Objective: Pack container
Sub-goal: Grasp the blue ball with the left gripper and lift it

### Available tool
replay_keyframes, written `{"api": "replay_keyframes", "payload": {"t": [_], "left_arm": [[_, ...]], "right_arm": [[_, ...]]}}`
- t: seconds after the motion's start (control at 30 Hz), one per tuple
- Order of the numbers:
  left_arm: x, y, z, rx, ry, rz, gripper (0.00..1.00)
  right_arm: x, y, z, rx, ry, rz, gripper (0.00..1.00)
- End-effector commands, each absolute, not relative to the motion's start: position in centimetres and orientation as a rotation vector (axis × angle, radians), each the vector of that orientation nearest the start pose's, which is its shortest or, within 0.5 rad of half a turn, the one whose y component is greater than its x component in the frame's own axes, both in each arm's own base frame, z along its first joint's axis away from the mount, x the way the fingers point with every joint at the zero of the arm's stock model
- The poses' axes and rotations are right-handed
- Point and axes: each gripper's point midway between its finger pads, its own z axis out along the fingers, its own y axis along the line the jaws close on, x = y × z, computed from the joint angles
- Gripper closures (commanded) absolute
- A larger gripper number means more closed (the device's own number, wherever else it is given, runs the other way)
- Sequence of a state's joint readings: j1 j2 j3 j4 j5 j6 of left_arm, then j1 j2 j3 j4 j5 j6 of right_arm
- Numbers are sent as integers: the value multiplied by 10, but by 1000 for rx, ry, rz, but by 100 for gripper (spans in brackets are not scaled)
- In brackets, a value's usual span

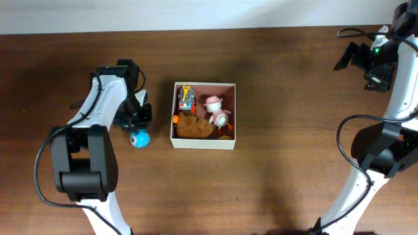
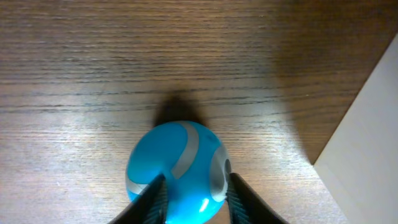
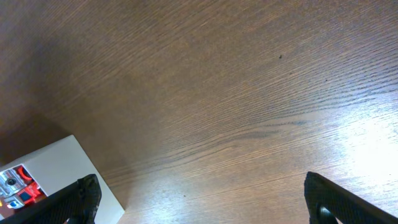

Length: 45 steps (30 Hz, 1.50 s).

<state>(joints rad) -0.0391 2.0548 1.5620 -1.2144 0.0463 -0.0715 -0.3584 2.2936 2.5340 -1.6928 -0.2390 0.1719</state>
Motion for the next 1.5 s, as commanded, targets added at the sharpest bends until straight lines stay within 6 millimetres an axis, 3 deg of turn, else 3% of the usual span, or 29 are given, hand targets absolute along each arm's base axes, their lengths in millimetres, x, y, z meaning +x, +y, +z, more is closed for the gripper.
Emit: {"api": "replay_keyframes", "payload": {"t": [0.0, 0.17, 0.27, 0.37, 0.53, 0.73, 0.93, 1.1, 1.3, 1.47], "left_arm": [[341, -24, 31, -35, 3330, -78, 64], [335, -19, 32, -31, 3355, -23, 63], [331, -12, 33, -24, 3373, 37, 56], [330, 1, 33, -12, 3369, 161, 44], [331, 2, 34, -10, 3367, 180, 33], [320, 3, 36, -6, 3411, 186, 32], [323, 3, 35, -14, 3400, 183, 33], [346, 1, 25, -21, 3297, 167, 33], [396, -6, 20, -33, 3094, 99, 32], [409, -9, 21, -34, 3041, 66, 32]], "right_arm": [[433, -114, 194, 735, 2878, 361, 1], [433, -114, 194, 734, 2878, 361, 1], [433, -114, 194, 735, 2878, 361, 1], [433, -114, 194, 735, 2878, 361, 1], [433, -114, 194, 735, 2878, 361, 1], [433, -114, 194, 735, 2878, 360, 1], [433, -114, 194, 734, 2878, 361, 1], [433, -114, 194, 734, 2878, 360, 1], [433, -114, 194, 734, 2878, 361, 1], [433, -114, 194, 734, 2878, 360, 1]]}}
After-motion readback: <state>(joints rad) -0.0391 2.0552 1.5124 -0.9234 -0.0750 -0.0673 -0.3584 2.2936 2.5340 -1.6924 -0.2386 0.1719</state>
